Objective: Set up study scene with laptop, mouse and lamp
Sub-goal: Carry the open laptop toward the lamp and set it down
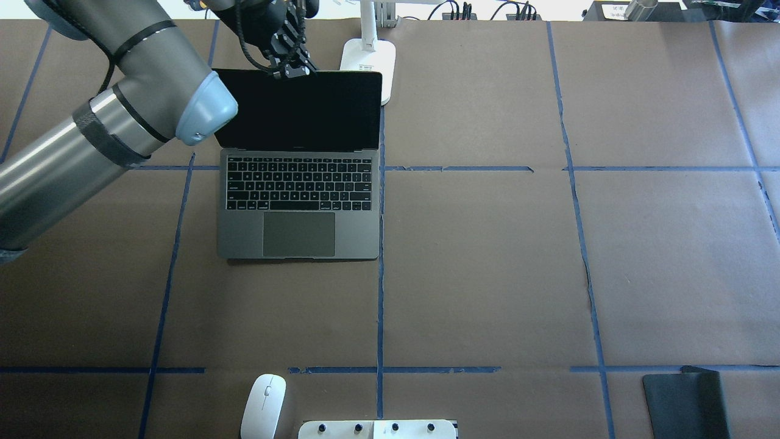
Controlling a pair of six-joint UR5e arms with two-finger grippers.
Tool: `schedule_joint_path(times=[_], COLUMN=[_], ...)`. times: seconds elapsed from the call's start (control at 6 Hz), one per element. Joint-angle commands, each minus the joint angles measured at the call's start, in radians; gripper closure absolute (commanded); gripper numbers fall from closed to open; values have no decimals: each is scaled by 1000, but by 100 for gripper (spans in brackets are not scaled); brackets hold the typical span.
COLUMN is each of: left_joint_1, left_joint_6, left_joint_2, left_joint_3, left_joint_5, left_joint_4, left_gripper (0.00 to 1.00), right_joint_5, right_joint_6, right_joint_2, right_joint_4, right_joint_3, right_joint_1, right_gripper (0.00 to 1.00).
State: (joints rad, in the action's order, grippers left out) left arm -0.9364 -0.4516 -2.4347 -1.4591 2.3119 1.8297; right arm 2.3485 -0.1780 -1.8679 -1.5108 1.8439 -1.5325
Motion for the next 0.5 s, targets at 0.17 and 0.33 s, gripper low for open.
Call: schedule_joint_path(times=[0.17,0.33], left_joint_1=[27,25], left_joint_6=[106,108], left_joint_2=[-11,-1], left_joint_3=[46,42], left_joint_5=[-63,-63], left_joint_4=[65,65], left_gripper=[86,82], right_joint_5=[0,0], right_joint_6=[0,0], right_joint_2=[0,0], right_joint_4=[1,1], right_joint_3=[4,3], right_joint_1=[0,0], right_gripper=[0,0])
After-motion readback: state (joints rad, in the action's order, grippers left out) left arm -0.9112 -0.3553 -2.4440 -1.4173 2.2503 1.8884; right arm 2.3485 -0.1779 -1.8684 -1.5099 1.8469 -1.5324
